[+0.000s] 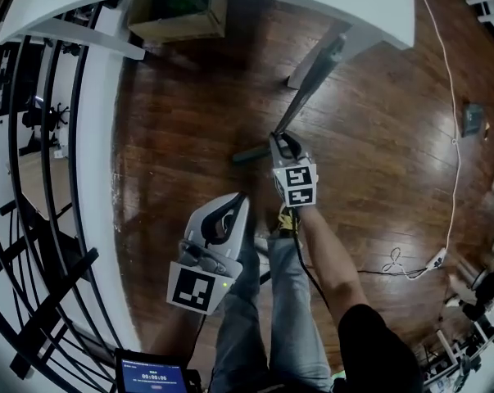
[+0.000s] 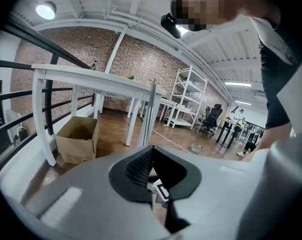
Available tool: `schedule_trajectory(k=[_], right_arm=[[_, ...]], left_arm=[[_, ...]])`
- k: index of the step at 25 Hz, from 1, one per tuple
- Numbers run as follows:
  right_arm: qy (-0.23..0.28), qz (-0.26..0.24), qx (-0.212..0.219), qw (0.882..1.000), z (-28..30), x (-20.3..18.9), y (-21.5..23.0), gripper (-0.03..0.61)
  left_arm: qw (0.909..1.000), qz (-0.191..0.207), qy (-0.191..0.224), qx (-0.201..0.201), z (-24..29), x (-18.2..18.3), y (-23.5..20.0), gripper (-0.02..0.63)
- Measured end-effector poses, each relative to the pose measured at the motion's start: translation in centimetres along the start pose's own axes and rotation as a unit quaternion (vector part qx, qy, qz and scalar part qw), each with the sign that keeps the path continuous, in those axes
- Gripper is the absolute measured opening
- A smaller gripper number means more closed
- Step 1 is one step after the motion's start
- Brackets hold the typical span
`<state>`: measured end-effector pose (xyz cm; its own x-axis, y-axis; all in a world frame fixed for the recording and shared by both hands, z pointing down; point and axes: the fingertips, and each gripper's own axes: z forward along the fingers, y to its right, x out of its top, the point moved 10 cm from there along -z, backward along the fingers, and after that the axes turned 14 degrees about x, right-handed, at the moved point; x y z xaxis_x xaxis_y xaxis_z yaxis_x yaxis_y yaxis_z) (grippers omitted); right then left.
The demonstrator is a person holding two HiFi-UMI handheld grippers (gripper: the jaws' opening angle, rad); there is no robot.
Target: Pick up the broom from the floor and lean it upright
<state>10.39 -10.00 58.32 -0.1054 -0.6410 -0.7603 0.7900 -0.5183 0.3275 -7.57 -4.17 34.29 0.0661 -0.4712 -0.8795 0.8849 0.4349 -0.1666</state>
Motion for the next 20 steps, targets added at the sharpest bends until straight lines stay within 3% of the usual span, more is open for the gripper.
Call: schedule_trajectory(k=[3,5,10,20], right_arm=[[0.009,0.007,-0.008,1.000,0.4,0.2,1.4,0.080],[0.012,0.019,-0.011,1.000,0.6,0.3,2.2,0.081],[0.009,0.031,-0.002,0.999,1.2,0.5,3.1,0.081],[-0.007,-0.021,0.008,1.000,1.4,1.2,3.4,0.096]], left_arm=[[0.9998,0.010,0.005,-0.013,1.8,0.6,0.2,0.018],[0.9998,0.005,0.012,-0.015,2.7,1.0,0.3,0.049],[0.9996,-0.011,0.025,-0.007,3.9,1.7,0.8,0.051],[0.9994,-0.026,0.022,-0.005,4.2,1.4,1.5,0.047]])
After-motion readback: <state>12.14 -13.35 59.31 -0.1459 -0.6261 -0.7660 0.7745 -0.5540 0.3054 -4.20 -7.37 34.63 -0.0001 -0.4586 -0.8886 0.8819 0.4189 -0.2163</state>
